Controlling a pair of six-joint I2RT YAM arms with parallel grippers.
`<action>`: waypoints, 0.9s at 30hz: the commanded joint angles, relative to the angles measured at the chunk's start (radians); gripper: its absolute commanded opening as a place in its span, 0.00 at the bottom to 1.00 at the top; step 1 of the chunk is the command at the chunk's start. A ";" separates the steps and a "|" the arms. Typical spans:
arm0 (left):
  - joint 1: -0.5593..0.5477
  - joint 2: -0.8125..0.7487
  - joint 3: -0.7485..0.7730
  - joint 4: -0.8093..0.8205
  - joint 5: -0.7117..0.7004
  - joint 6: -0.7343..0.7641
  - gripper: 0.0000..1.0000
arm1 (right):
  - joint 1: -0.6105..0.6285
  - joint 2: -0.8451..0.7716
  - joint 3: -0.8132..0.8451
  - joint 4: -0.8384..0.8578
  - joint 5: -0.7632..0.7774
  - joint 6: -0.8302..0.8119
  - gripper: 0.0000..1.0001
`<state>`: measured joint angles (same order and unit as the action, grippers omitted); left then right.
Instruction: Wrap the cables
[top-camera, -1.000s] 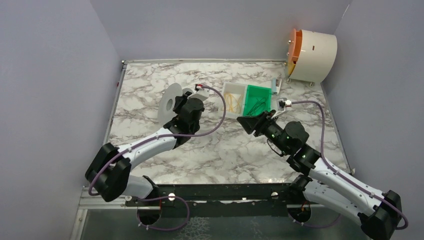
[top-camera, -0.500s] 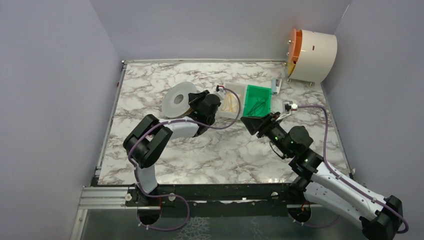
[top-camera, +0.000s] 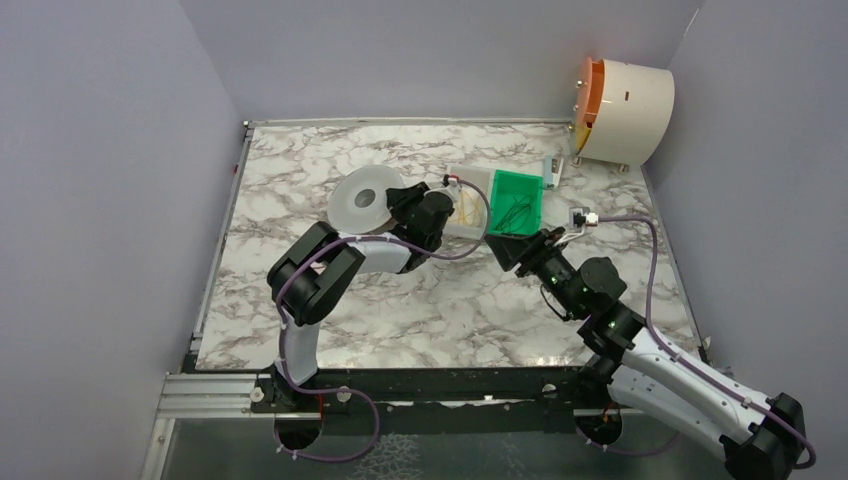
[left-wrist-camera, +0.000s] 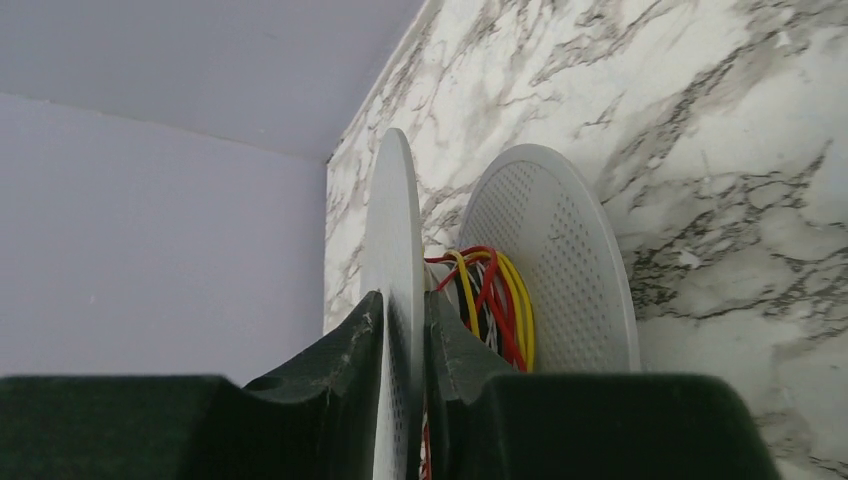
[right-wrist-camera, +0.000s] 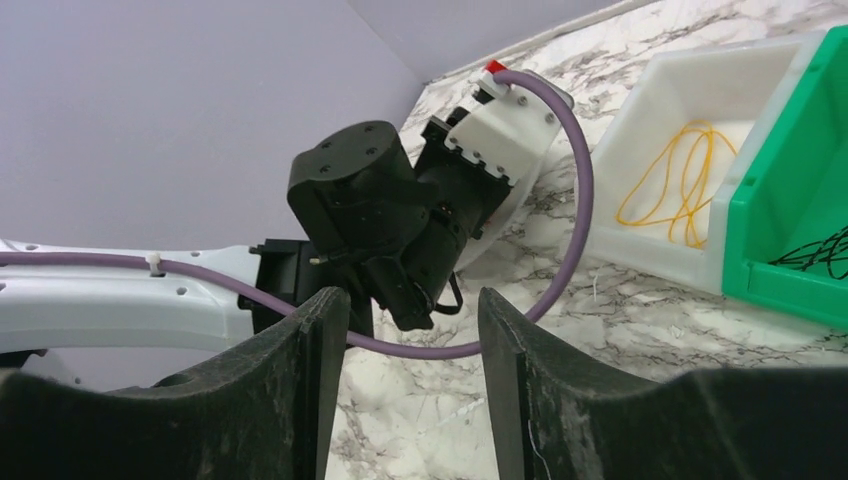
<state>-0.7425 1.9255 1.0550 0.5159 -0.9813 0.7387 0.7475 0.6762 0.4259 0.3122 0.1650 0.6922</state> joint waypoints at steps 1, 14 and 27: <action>-0.028 0.029 0.014 0.039 0.031 -0.054 0.26 | 0.004 -0.030 -0.033 0.086 0.040 -0.043 0.57; -0.055 -0.009 -0.026 0.033 0.064 -0.145 0.59 | 0.004 -0.060 -0.051 0.090 0.047 -0.054 0.59; -0.062 -0.133 -0.058 -0.203 0.225 -0.500 0.99 | 0.004 -0.072 -0.055 0.095 0.031 -0.058 0.59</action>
<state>-0.7982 1.8771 1.0237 0.3958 -0.8314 0.4286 0.7475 0.6128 0.3767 0.3737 0.1795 0.6525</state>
